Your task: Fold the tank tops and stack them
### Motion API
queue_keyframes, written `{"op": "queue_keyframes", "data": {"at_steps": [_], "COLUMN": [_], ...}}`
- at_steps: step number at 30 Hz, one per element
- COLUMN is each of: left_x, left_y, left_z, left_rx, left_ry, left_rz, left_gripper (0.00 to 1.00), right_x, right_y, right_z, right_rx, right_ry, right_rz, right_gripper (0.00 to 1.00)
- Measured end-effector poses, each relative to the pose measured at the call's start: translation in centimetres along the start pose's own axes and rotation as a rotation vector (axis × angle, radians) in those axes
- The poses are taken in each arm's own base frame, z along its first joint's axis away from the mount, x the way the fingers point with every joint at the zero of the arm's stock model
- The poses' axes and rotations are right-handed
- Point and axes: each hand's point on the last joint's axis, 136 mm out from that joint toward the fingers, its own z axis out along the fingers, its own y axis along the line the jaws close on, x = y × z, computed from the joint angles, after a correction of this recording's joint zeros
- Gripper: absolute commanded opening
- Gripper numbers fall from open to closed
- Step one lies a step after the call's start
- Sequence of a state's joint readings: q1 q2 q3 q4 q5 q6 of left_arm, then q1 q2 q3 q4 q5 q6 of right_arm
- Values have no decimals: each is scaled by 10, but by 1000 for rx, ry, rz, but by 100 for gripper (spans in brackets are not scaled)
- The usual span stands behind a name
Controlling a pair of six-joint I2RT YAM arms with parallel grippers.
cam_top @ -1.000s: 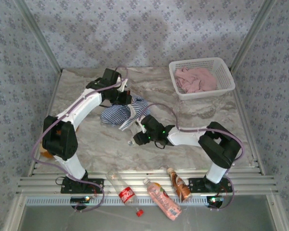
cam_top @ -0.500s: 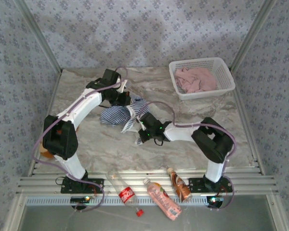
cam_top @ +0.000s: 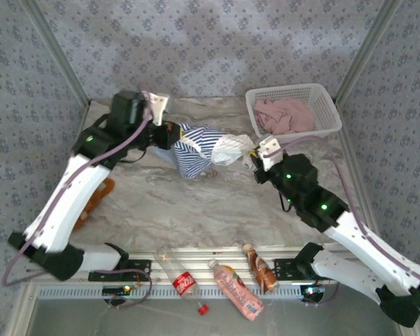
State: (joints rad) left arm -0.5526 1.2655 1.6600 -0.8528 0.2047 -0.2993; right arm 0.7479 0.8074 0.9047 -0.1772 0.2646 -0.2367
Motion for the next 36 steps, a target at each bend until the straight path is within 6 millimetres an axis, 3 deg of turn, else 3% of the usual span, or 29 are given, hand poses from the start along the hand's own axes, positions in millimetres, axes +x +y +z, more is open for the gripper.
{"op": "queue_keyframes", "data": {"at_steps": [3,6,10,13,15,17,21,25,27,30,33,36], "left_x": [-13,-20,-23,-19,-10,6,57,104,113,113,107,101], "left_y": [-11,-16,-7,20,42,65,109,155,174,192,203,209], "left_z": [-39,-54,-36,6,42,85,169,231,254,278,284,277], "left_rx": [21,32,6,-30,-56,-87,-155,-255,-292,-325,-362,-396], "left_ry": [-99,-135,-106,-42,18,98,282,419,441,444,434,432], "left_rz": [-2,-9,-30,-99,-152,-205,-302,-384,-409,-427,-424,-401], "left_gripper": [0,0,0,0,0,0,0,8,14,32,49,60], "right_x": [-42,-75,-105,-109,-95,-69,10,82,100,115,116,114], "right_y": [-12,-21,-30,-31,-32,-38,-48,-44,-44,-50,-56,-58], "right_z": [-15,-17,-8,14,41,77,159,234,261,288,294,285], "right_rx": [7,11,15,-8,-27,-35,-48,-56,-39,6,33,28], "right_ry": [-89,-146,-188,-193,-155,-89,106,295,356,420,472,505], "right_rz": [-95,-168,-216,-213,-197,-167,-82,-4,20,57,101,144], "right_gripper": [0,0,0,0,0,0,0,4,6,26,40,51]}}
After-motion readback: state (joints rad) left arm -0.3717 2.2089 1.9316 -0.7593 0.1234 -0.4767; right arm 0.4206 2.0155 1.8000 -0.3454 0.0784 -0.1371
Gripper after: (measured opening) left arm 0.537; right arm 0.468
